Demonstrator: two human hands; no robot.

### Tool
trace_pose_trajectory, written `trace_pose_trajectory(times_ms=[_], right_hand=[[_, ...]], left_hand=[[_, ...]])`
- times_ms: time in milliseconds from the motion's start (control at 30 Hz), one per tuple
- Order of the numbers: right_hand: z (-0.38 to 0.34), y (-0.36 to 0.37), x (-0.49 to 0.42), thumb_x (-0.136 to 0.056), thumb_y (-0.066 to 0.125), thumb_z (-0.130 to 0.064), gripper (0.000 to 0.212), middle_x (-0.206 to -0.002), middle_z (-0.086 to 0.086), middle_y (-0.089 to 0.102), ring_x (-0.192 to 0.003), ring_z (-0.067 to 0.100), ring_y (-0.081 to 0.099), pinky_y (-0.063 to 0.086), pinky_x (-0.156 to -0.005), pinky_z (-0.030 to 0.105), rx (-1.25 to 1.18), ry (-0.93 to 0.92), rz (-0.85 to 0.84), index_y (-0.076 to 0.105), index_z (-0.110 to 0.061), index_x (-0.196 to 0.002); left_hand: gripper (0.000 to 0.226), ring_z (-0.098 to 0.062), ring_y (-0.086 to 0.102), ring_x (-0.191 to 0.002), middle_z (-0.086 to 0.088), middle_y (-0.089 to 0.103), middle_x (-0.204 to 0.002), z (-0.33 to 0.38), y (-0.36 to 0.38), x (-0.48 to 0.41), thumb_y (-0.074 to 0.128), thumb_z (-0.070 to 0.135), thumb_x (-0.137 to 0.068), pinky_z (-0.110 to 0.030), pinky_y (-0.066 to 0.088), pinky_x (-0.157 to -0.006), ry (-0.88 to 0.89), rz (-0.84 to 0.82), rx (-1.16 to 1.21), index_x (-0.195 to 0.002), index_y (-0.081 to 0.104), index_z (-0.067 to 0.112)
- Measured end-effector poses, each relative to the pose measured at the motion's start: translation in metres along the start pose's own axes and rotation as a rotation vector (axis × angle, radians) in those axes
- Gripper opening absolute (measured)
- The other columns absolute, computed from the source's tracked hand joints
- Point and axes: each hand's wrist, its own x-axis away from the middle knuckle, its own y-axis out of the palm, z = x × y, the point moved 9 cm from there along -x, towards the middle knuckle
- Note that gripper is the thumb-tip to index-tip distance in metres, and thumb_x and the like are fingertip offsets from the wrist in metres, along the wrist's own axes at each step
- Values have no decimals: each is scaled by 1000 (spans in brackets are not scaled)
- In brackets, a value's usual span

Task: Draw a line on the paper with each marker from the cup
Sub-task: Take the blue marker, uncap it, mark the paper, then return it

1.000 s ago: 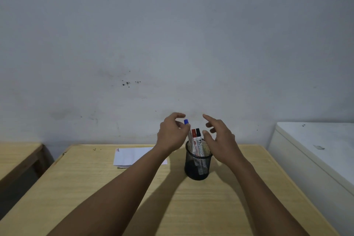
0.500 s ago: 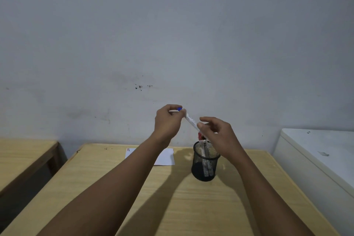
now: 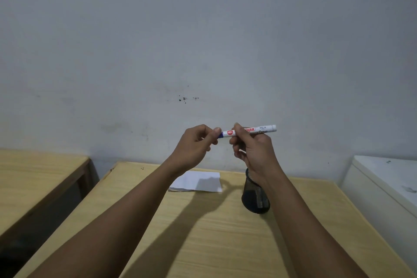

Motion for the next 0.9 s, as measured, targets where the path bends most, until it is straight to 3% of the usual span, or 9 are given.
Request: trace_pose_trajectory(times_ms=[100,200,267,400,500,567,700,800,900], right_hand=[[11,27,-2,-94,69,-32,26,-67,4,64,-59,15,50,42,-64,30,-4,22,-40,78,-14,-77],[27,57,-2,-96,66,-31,29,-64,4,64,-58,15,50,42,-62,28,-35,52,-83,76,-9,-80],[36,76,-3,-97,65,-28,28,-65,4,64,-62,16,51,43,-64,29,-68,57,-124,76,-9,-80],[48,107,-6,-98,63,-29,27,-71,5,65,-67,17,54,43,-69,34,8,13,-239,77,-13,-81],[61,112,-13,-99,62,-29,28,-71,5,65,-64,17,55,42,-68,35,-16,33,-224,76,-15,-79],[72,108,-19,-99,62,-28,27,-69,5,66,-61,16,55,42,-65,33,-20,48,-183,76,-13,-81],[101,99,-31,-98,63,-28,24,-68,2,67,-58,14,55,43,-60,28,70,67,-125,75,-11,-86],[122,97,-39,-97,64,-28,26,-68,0,67,-59,14,55,46,-60,26,127,77,-106,75,-5,-91],[141,100,-49,-97,64,-26,27,-68,1,67,-60,13,56,49,-61,24,125,89,-103,74,0,-95]], left_hand=[[31,-25,61,-81,-5,67,-95,-12,-20,6,42,40,-103,-37,47,-72,142,-29,-231,-91,63,20],[37,-18,55,-80,-3,57,-92,-20,-43,13,33,32,-107,-29,43,-74,236,18,-353,-80,57,22],[41,-14,51,-75,-3,54,-90,-28,-61,16,32,28,-107,-26,39,-69,186,71,-316,-77,55,14],[42,-33,58,-88,-8,57,-85,-63,-86,18,30,30,-106,-45,45,-77,-2,60,-211,-89,61,7],[48,-20,60,-84,-1,63,-79,-93,-104,21,33,31,-105,-37,44,-76,-175,47,-102,-95,70,2],[50,-17,59,-77,6,65,-74,-113,-116,21,38,34,-104,-34,43,-72,-209,33,-172,-89,70,-1],[25,-14,66,-76,16,71,-79,-157,-130,20,60,46,-93,-36,53,-72,-236,-19,-509,-80,75,31],[12,-7,64,-72,13,69,-77,-182,-132,20,72,32,-87,-27,49,-66,-265,0,-559,-94,79,23],[10,-2,62,-68,13,68,-79,-196,-127,18,74,22,-84,-18,43,-61,-273,12,-558,-94,77,22]])
